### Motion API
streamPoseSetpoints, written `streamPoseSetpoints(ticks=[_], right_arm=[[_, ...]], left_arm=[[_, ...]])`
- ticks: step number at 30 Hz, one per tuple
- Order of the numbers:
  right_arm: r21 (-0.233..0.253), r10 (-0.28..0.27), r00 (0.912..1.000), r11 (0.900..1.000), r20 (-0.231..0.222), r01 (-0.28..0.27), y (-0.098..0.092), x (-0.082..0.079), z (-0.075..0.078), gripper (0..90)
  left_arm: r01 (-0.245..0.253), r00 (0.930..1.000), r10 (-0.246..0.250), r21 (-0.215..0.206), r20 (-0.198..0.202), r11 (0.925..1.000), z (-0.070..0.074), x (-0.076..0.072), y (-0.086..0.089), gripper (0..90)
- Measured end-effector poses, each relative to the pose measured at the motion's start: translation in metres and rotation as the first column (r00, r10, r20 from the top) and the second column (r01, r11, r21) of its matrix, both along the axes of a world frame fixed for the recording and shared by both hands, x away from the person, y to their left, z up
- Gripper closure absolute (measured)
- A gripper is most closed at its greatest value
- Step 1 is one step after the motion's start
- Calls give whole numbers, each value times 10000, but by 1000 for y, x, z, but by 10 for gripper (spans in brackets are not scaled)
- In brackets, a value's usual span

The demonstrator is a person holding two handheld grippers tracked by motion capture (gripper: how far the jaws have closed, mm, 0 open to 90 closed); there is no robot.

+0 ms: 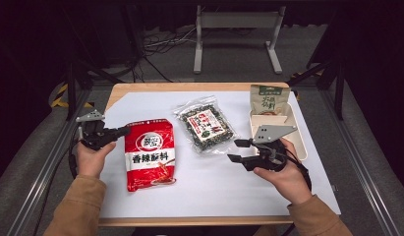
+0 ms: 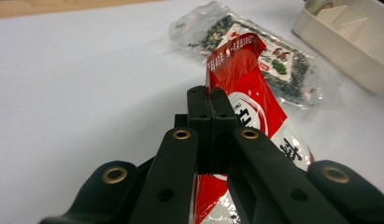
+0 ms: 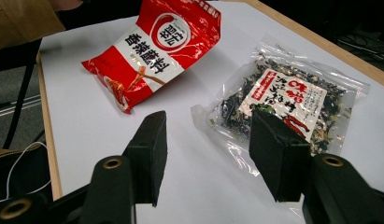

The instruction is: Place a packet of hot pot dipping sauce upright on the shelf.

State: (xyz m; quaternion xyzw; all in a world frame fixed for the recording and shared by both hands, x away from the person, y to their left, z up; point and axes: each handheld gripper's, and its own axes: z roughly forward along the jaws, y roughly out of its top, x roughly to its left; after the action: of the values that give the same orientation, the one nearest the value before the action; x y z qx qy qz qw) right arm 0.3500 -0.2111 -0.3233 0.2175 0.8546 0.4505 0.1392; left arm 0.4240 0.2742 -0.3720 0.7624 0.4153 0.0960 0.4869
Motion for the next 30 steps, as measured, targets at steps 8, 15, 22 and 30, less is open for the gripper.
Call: streamPoseSetpoints(ticks=[8, 15, 22, 30], right_arm=[[17, 7, 9998, 10000, -201, -7, 1, -2, -1, 470], [41, 45, 9997, 10000, -224, -44, 3, -3, -2, 472], [64, 179, 9994, 9998, -285, -178, 6, -7, -6, 475], [30, 264, 9991, 9996, -343, -263, 9, -12, -7, 475]], left_arm=[[674, 9938, -653, -198, 905, 9975, 25, -22, -5, 900], [1148, 9788, -1170, 224, 1680, 9931, 45, -43, -15, 900], [1805, 9550, -1929, 746, 2252, 9807, 63, -65, -30, 900], [2680, 9161, -2888, 1109, 2783, 9570, 78, -91, -37, 900]])
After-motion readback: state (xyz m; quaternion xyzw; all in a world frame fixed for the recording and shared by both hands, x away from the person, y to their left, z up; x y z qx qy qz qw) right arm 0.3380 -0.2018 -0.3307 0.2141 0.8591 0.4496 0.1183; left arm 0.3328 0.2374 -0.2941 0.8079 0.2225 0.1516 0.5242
